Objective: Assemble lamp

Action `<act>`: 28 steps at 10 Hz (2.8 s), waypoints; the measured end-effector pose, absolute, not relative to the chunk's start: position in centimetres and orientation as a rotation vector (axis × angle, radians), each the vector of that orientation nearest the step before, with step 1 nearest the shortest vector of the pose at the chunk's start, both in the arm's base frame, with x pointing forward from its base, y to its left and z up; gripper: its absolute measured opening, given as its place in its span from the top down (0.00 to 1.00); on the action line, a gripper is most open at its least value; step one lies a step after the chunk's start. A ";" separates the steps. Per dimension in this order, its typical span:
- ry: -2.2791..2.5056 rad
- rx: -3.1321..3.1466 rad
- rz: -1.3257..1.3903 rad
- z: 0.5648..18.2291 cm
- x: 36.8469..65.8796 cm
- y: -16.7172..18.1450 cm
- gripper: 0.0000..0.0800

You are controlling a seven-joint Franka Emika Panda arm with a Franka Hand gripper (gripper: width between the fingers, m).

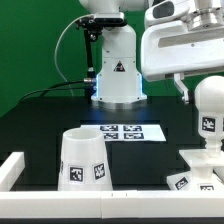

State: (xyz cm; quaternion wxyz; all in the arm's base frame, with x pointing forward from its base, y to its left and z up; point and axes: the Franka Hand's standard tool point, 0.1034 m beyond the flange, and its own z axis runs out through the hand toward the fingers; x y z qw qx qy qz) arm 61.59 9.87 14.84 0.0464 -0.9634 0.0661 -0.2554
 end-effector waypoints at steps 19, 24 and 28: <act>0.149 -2.975 -0.742 14.3 61.7 9.1 0.28; 0.131 -2.987 -0.716 12.6 61.2 9.7 0.28; 0.129 -2.984 -0.730 12.6 61.3 9.7 0.28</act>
Offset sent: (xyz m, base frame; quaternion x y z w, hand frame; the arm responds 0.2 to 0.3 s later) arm -0.0020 -0.0109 0.0012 -0.0193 -0.0112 -0.0173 0.9996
